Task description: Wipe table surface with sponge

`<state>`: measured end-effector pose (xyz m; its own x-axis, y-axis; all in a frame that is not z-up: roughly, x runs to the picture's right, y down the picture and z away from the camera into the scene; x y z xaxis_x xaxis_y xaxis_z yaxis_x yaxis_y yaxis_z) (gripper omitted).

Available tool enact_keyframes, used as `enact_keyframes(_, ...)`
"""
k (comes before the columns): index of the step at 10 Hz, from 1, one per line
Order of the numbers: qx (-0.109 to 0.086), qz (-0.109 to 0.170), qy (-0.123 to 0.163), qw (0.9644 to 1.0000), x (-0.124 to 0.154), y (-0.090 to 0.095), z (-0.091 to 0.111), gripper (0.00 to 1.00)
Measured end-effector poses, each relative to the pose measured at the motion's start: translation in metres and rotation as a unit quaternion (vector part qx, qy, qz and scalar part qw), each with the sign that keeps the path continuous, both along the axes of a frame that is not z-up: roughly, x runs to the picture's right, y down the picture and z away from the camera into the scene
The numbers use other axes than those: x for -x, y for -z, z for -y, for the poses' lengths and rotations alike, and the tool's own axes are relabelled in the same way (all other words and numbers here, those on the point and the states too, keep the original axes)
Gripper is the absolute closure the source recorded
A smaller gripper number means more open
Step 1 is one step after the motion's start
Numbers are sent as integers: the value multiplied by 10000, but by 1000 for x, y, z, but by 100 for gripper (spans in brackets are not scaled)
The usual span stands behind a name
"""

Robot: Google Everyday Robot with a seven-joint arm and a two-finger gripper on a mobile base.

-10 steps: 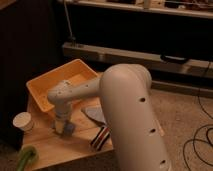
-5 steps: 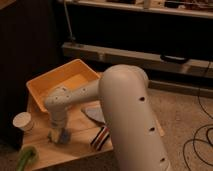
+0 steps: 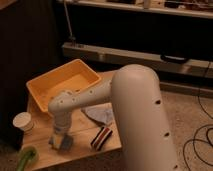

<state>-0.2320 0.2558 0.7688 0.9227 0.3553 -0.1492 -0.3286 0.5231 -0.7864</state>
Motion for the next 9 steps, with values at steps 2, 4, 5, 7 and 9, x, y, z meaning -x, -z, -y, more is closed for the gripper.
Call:
enact_keyframes(2,5,-105,-81,9999,-15,8,-2,94)
enact_keyframes(4,-17,-327,-193,9993,-35,12,-5,94)
enact_keyframes(5,-80,-445,-253,9987,-43,13,-2,94)
enact_keyframes(7,-265,-728,-410,9962,-65,13,10,94)
enact_keyframes(9,-435,-933,-518,9933,-80,10,21,94)
